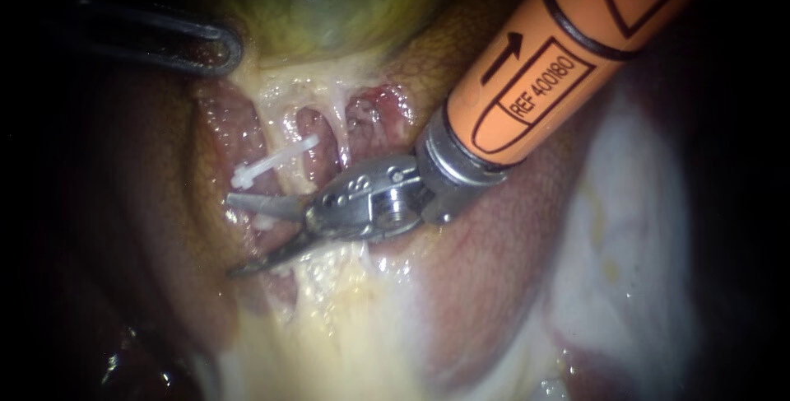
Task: Go to the cutting position left tube
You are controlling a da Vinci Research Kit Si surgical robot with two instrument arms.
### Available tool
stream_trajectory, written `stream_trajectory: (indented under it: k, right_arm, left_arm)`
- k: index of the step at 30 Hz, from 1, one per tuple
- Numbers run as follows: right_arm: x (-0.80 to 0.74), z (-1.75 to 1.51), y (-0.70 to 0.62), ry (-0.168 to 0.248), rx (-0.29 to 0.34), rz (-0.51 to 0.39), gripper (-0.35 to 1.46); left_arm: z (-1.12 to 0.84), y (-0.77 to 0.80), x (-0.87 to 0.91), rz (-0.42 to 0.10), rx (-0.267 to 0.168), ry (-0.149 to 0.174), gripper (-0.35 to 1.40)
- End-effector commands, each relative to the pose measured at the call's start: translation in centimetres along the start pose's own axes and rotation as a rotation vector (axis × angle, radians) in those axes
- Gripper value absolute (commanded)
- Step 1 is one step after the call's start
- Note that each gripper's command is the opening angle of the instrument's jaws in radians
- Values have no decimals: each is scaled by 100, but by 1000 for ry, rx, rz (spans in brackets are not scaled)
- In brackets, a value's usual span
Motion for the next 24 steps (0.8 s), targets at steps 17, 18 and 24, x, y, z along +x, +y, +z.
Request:
stream_trajectory:
  k: [17,18,24]
  right_arm:
    - [28,-91,-3,75,67,19,117]
    - [27,-97,-3,76,73,25,117]
    - [16,-101,4,79,93,63,116]
  left_arm:
    - [-14,0,-8,-3,9,5,-35]
    - [-14,-1,-8,-4,9,5,-35]
    - [-14,-2,-8,-4,8,5,-35]
